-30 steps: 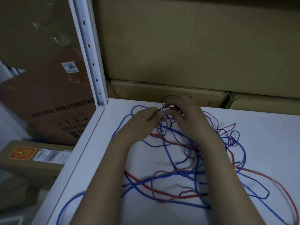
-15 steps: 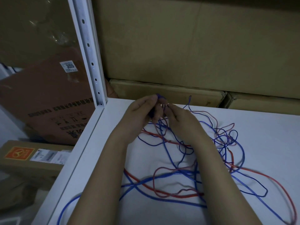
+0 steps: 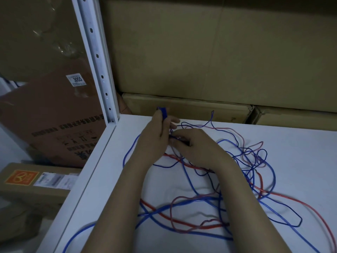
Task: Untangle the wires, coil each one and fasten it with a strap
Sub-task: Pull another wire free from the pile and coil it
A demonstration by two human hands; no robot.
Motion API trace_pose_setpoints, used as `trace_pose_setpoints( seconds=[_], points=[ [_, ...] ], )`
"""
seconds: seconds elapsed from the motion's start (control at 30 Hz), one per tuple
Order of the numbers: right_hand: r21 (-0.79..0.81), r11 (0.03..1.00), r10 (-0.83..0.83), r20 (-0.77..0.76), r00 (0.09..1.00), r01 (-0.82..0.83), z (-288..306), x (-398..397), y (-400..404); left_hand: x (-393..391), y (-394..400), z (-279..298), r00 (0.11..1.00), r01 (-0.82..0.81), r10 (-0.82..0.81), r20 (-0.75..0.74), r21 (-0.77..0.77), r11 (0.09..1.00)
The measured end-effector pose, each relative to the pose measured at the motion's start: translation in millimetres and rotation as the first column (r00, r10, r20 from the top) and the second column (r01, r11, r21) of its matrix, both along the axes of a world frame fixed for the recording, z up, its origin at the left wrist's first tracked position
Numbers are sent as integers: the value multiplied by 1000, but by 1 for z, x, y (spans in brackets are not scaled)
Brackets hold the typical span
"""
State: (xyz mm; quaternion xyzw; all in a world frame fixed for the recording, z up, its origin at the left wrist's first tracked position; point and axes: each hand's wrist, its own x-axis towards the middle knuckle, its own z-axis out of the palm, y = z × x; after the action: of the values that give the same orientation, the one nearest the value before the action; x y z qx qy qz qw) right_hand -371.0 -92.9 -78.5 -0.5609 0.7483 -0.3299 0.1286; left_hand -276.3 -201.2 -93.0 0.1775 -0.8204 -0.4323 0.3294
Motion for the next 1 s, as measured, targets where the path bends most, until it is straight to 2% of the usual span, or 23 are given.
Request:
trace_pose_setpoints(
  seconds=[0.1, 0.23, 0.37, 0.5, 0.63, 0.73, 0.83, 0.9, 1.0],
  points=[
    [-57, 993, -107, -52, 993, 104, 2, -9, 4, 1, 0, -2, 995, -16, 40, 89, -255, 967],
    [-173, 963, -211, -13, 977, 206, 2, -21, 12, 2, 4, 2, 993, 42, -7, 120, -288, 957],
    [-227, 925, -316, -22, 948, 303, 3, -31, 16, 4, 8, 8, 984, 96, -75, 161, -128, 987],
    [-340, 904, -286, -29, 958, 260, 8, -33, 17, 1, 10, 12, 955, 188, -210, 208, 122, 975],
    [-430, 886, -208, -29, 978, 175, 12, -27, 16, 4, 9, 15, 934, 300, -351, 65, 388, 871],
    [-389, 908, -171, -8, 985, 154, 13, -25, 14, 5, 10, 17, 917, 376, -385, -105, 552, 744],
    [-262, 953, -115, 151, 982, 152, 10, -24, 15, 4, 6, 19, 884, 467, -346, -314, 588, 661],
    [-188, 968, -134, 160, 978, 164, 6, -25, 15, 3, 6, 21, 866, 490, -263, -426, 611, 622],
    [-108, 978, -161, 137, 977, 176, 2, -25, 14, 0, 7, 22, 837, 488, -163, -522, 578, 654]
  ],
)
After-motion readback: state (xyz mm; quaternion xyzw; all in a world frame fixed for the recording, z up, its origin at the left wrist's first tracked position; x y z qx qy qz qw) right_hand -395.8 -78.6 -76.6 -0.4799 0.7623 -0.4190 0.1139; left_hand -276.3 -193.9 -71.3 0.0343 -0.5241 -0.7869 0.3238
